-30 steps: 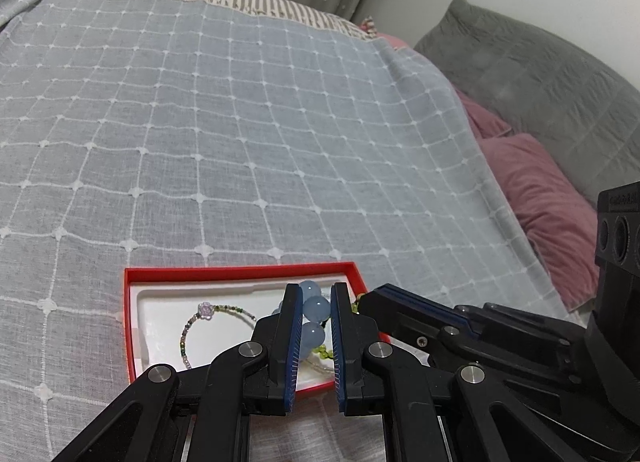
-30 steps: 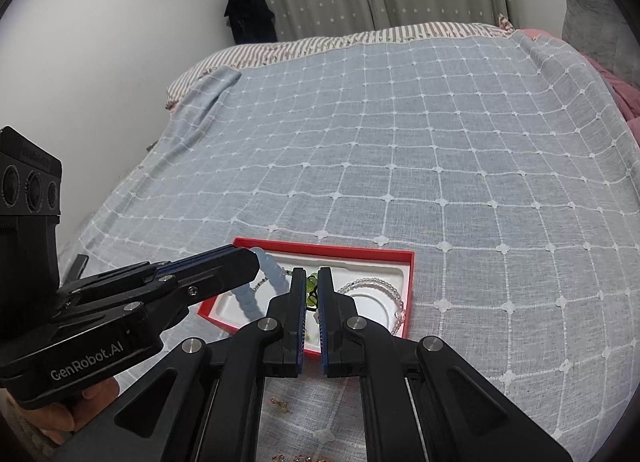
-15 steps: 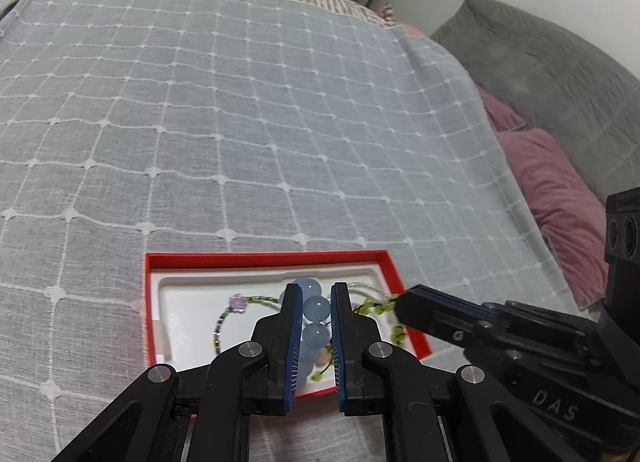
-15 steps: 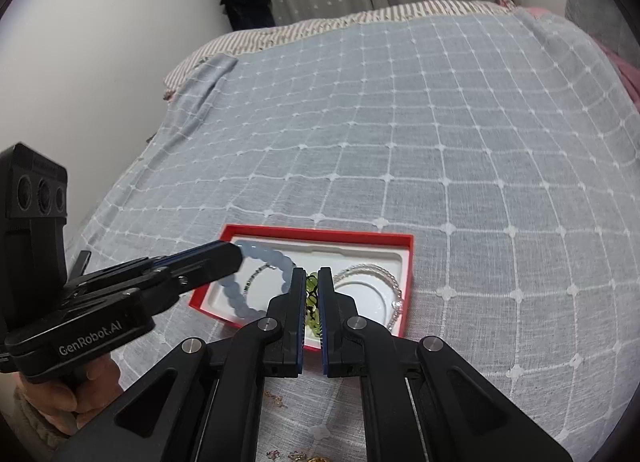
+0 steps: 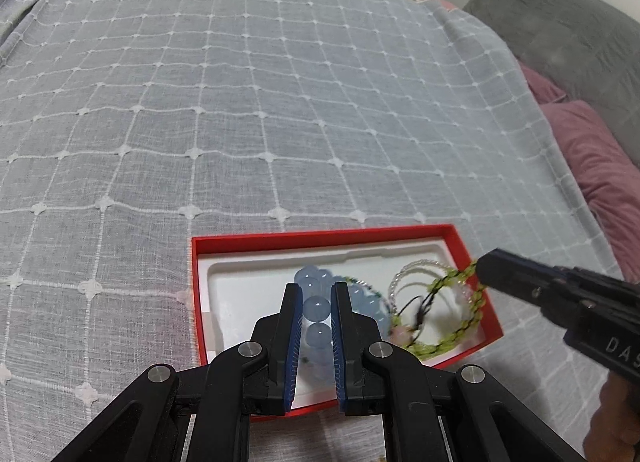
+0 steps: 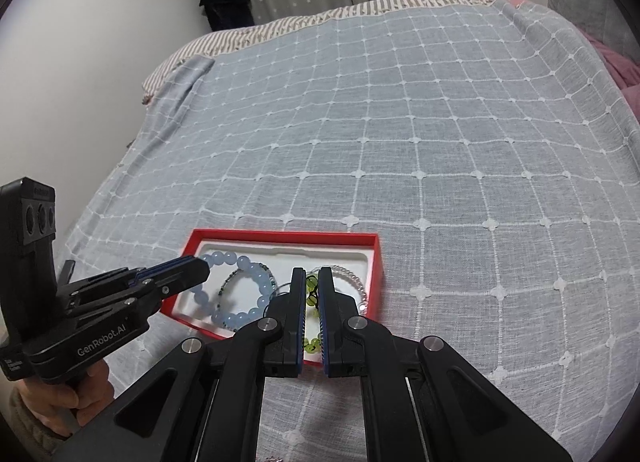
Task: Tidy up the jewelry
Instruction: 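Lower the blue bracelet into the box and open the right gripper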
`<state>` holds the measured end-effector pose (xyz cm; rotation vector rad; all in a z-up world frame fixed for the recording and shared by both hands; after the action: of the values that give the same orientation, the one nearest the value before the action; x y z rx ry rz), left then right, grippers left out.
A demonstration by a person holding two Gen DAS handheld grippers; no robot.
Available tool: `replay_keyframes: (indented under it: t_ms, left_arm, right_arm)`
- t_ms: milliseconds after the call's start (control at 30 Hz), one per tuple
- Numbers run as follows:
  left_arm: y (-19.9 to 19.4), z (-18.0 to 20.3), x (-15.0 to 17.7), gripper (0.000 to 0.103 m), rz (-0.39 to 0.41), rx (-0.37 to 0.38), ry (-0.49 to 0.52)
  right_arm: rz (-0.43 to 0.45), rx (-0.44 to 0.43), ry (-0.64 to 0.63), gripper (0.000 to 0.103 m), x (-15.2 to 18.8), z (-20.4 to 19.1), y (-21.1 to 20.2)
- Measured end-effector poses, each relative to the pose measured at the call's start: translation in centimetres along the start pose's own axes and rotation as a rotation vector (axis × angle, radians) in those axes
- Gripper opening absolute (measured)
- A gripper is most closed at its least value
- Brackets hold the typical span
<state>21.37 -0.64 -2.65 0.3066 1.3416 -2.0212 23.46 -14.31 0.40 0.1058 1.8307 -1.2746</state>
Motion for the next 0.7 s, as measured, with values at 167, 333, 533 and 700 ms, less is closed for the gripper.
replay_keyframes:
  t_ms: [167,333,533,700]
  left_arm:
    - [0.4,-0.5,0.2,0.012,-0.009,-0.027,0.004]
    - [0.0,-0.8,0.2,0.020,-0.010,-0.026,-0.005]
    - [-1.4,-1.0,0.1,0.027,0.012,-0.011,-0.014]
    - [-2.3,-0.9,1.0,0.030,0.024,-0.031,0.009]
  right_arm:
    - [0.005,0.026,0.017,0.007,0.1,0.7,-0.3]
    - [0.010,0.025,0.019,0.018,0.1,0.7,-0.7]
    - [0.020,0.021,0.023,0.023,0.2,0.4,-1.7]
    - [0.027,0.021,0.030,0.030,0.5,-0.1,-2.7]
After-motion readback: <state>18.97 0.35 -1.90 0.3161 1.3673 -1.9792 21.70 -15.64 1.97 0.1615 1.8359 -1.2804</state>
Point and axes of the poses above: each gripper's, at about its wrist camera, not at the fingertips, and y roughly the way its jaws point, z to its right, x to its underside, the point moved 8 cm from there along y, roughly the way its jaws point, and after that the axes turned 15 degrees about -y, right-handed, at the moved point
